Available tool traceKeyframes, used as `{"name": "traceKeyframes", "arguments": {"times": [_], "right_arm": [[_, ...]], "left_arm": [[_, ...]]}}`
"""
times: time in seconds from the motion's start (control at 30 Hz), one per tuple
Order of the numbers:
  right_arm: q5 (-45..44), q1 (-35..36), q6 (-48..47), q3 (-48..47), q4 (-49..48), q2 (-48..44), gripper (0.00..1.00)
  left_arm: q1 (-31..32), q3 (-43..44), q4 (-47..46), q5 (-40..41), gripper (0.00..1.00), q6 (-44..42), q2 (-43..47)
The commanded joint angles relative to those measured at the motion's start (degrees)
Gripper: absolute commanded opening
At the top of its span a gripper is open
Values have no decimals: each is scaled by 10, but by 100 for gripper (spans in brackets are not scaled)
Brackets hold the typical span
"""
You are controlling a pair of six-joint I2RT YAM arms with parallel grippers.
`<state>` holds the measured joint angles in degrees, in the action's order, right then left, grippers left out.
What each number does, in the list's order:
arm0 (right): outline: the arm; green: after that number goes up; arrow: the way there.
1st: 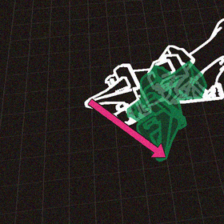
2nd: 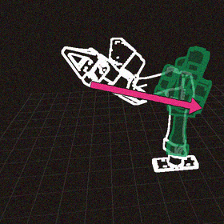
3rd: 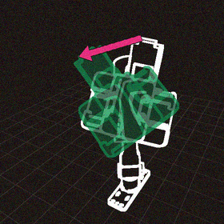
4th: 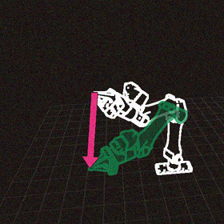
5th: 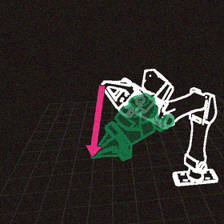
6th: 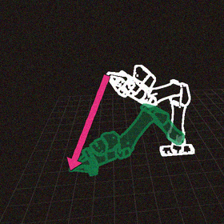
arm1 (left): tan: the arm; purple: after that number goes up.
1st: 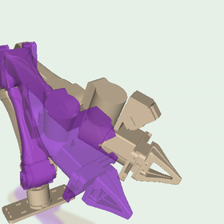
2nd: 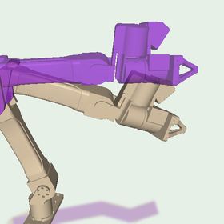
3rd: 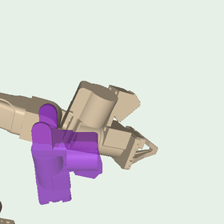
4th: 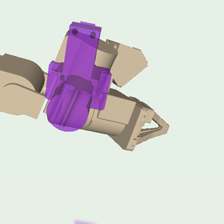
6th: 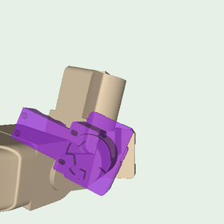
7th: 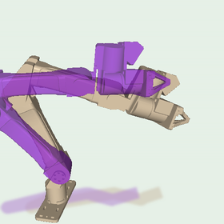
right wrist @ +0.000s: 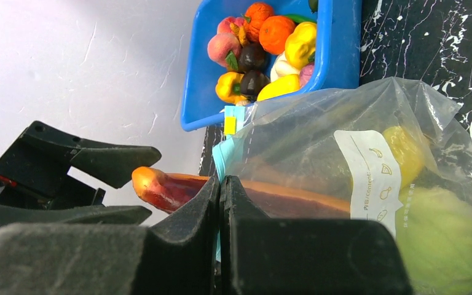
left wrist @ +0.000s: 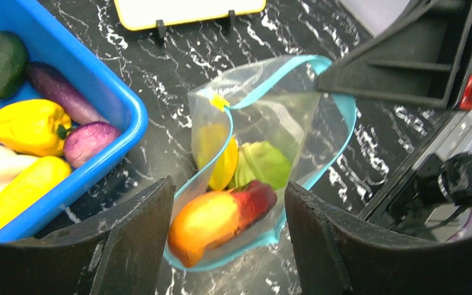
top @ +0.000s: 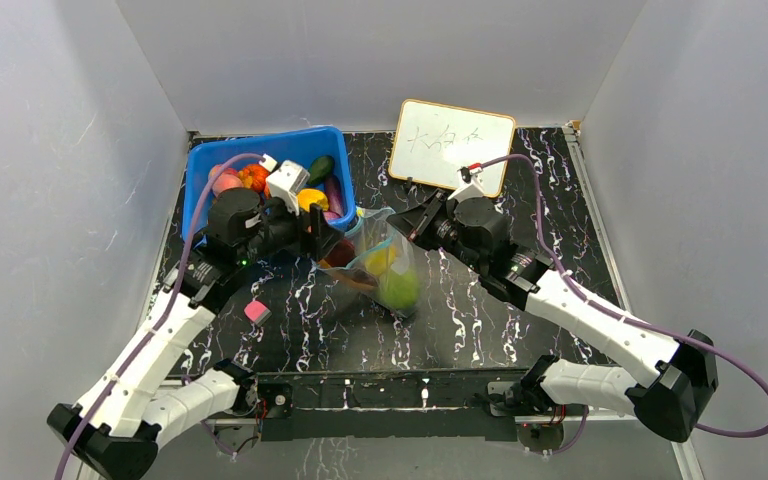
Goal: Place the food in the zip-top bag and seal the zipper
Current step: Place the fake food in the zipper food storage bag.
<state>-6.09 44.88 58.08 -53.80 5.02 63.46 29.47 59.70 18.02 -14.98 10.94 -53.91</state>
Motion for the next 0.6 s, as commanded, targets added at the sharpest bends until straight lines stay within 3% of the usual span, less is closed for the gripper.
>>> {"name": "traceKeyframes", "arguments": {"times": [0.0,0.13,0.3,0.57], "right_arm": [[-10,-3,-16,-27,-26,-25,0],[-2,-4,-29,-23,-26,-32,0],[35,-7,-87,-35,2,-43,0],[69,-8,-117,-45,31,-61,0]], "left_arm": [[2,13,73,14,65,-82,32],[2,12,80,15,68,-99,52],[2,24,116,-82,69,-177,67],[2,-27,106,-128,69,-255,99]]}}
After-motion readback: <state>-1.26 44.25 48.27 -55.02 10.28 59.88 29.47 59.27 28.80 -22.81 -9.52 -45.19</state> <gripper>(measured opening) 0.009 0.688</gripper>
